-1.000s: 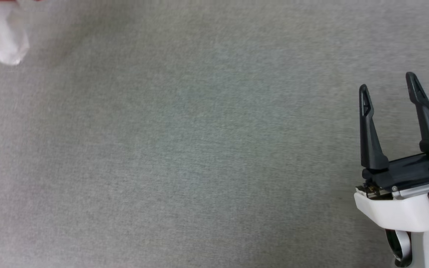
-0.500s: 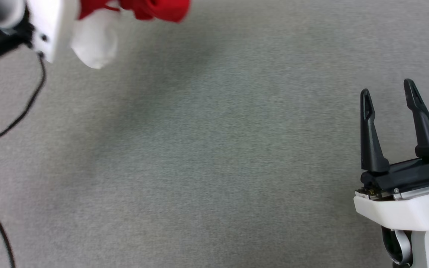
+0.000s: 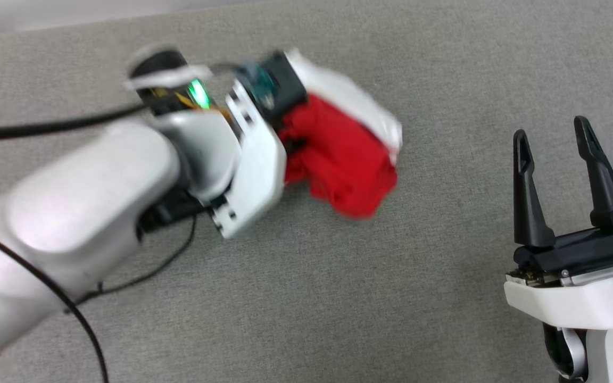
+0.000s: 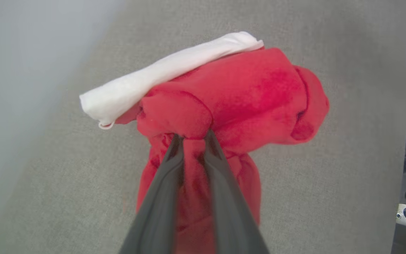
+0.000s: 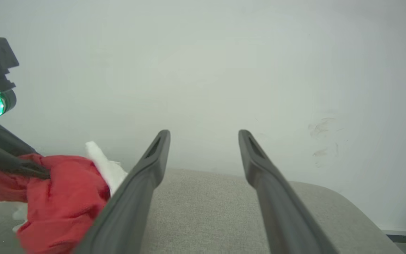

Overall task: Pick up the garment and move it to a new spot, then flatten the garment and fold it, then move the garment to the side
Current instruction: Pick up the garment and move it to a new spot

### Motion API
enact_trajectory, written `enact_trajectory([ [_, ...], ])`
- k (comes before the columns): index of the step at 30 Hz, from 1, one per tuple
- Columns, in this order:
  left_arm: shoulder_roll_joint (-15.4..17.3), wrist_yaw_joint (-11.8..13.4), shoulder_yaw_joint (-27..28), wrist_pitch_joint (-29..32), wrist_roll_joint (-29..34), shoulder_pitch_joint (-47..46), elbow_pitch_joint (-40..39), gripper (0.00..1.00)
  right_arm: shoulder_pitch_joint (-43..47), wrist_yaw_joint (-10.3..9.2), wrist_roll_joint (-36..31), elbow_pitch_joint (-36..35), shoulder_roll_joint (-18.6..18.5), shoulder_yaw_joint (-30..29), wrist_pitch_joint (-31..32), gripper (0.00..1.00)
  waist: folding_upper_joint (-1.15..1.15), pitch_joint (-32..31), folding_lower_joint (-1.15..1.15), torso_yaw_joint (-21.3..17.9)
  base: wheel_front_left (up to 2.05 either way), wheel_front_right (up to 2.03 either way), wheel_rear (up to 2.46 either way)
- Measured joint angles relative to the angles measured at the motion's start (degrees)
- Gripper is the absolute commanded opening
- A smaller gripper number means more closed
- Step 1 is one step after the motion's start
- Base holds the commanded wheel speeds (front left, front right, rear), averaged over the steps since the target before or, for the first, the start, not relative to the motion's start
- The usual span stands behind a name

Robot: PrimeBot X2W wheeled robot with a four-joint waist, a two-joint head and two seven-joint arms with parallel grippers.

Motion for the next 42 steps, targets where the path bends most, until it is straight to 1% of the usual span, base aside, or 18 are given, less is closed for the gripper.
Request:
enact_trajectory([
  [4, -3.1, 0.0, -3.8, -1.2, 0.5, 4.2, 2.2, 0.0, 0.0, 0.0, 0.0, 0.2, 0.0, 0.1, 0.0, 1.0, 0.0, 1.2, 0.0, -0.5, 0.0, 0.0, 0.0],
  [9, -6.6, 0.0, -5.2, -1.3, 1.1, 10.6, 4.3, 0.0, -0.2, 0.0, 0.0, 0.8, 0.0, 0.6, 0.0, 1.0, 0.0, 2.1, 0.0, -0.9, 0.0, 0.0, 0.0],
  [14, -8.7, 0.0, -5.3, -0.5, 2.9, 16.7, 5.0, 0.0, -0.3, 0.0, 0.1, 1.5, 0.0, 0.6, 0.0, 1.0, 0.0, 2.0, 0.0, -1.1, 0.0, 0.0, 0.0],
  [17, -9.4, 0.0, -5.3, -2.7, 3.0, 17.6, 6.0, 0.0, -0.2, 0.0, 0.2, 2.0, 0.0, 0.5, 0.0, 1.0, 0.0, 1.3, 0.01, -0.8, 0.0, 0.0, 0.0],
  [18, -9.7, 0.0, -5.4, -4.6, 3.5, 17.5, 6.8, 0.25, -0.1, 0.0, 0.3, 2.2, 0.0, 0.5, 0.0, 1.0, 0.0, 1.0, 0.0, -0.7, 0.0, 0.0, 0.0],
  [19, -9.9, 0.1, -5.4, -6.4, 4.0, 17.3, 7.5, 1.0, 0.0, 0.0, 0.3, 2.3, 0.0, 0.6, 0.0, 1.0, 0.0, 0.6, 0.0, -0.5, 0.0, 0.0, 0.0],
  [23, -11.0, 0.4, -3.2, -15.5, 6.7, 15.6, 9.7, 1.0, 0.9, 0.0, 0.4, 2.6, 0.0, 0.7, 0.0, 1.0, 0.0, -1.2, 0.0, 0.0, 0.0, 0.0, 0.0],
  [27, -11.6, 3.8, -0.4, -23.6, 9.4, 15.6, 9.9, 1.0, 2.2, 0.0, 0.5, 3.2, 0.0, 0.4, 0.0, 1.0, 0.0, -3.4, 0.0, 0.7, 0.0, 0.0, 0.0],
  [30, -11.1, 7.5, 2.2, -29.5, 10.5, 17.0, 9.1, 1.0, 3.2, 0.0, 0.6, 3.5, 0.0, 0.0, 0.0, 1.0, 0.0, -5.3, 0.0, 1.3, 0.0, 0.0, 0.0],
  [37, -8.2, 18.2, 7.6, -41.7, 11.6, 25.5, 7.8, 1.0, 4.7, 0.0, 1.1, 4.3, 0.0, -1.0, 0.0, 1.0, 0.0, -9.2, 0.0, 2.6, 0.0, 0.0, 0.0],
  [40, -7.1, 23.2, 10.4, -44.2, 12.5, 30.0, 7.1, 1.0, 5.7, 0.0, 1.2, 4.4, 0.0, -1.3, 0.0, 1.0, 0.0, -10.5, 0.0, 3.3, 0.0, 0.0, 0.0],
  [42, -6.8, 26.4, 13.2, -44.8, 13.0, 33.3, 6.1, 1.0, 6.1, 0.0, 1.2, 4.4, 0.0, -1.6, 0.0, 1.0, 0.0, -11.2, 0.0, 3.8, 0.0, 0.0, 0.0],
])
